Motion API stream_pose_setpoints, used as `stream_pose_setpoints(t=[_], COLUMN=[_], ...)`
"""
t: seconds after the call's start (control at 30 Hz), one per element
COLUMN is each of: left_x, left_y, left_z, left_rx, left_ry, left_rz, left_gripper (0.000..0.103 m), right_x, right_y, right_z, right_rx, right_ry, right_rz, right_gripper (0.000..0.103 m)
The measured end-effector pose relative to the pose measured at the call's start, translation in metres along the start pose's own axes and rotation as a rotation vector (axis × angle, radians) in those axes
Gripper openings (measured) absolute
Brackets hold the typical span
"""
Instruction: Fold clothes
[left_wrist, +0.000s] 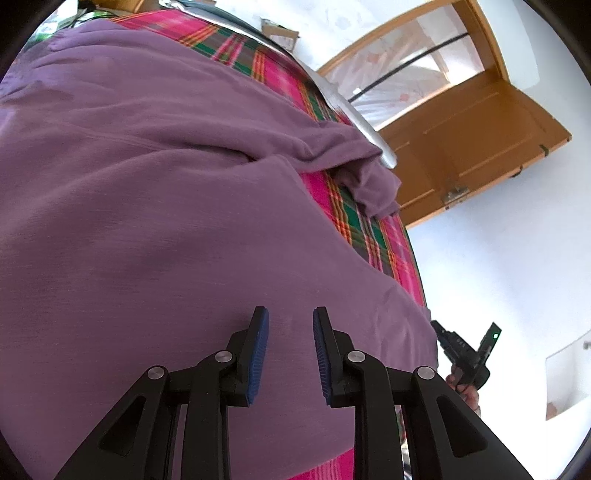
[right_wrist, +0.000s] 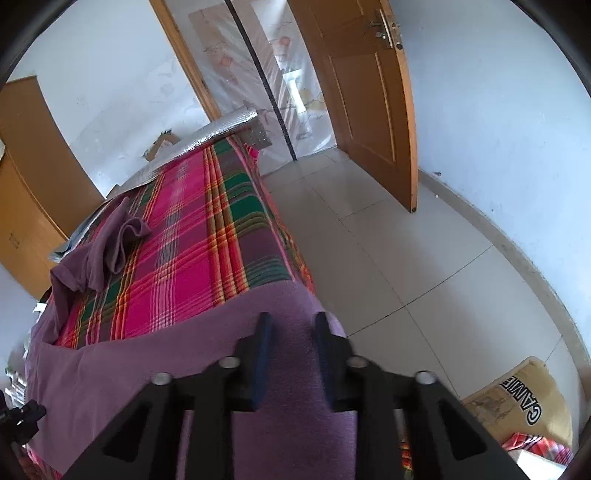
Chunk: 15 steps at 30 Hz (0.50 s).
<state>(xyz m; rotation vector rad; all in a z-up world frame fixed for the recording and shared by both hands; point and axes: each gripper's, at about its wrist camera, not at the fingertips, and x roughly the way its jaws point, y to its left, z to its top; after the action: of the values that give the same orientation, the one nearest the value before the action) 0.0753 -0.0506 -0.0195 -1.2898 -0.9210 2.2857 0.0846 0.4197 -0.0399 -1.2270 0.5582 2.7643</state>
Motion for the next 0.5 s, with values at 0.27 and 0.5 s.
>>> stream_pose_setpoints(t=[0.27,0.5], left_x=[-0.006,-0.037], left_y=[0.008,0.003], left_z=[0.001,0.014], left_rx=[-0.016,0.024], left_ry=[-0.007,-0.066], left_rz=[-0.015,-0.022], left_gripper=[0.024,0.024], right_x=[-0.002,-0.03], right_y=[0.002,0.022], right_z=[0.011,0.025], right_rx=[0.004,-0.007], right_ry=[-0.016,-0.096], right_rz=[-0.092,-0.15], right_gripper=[0.002,0.004])
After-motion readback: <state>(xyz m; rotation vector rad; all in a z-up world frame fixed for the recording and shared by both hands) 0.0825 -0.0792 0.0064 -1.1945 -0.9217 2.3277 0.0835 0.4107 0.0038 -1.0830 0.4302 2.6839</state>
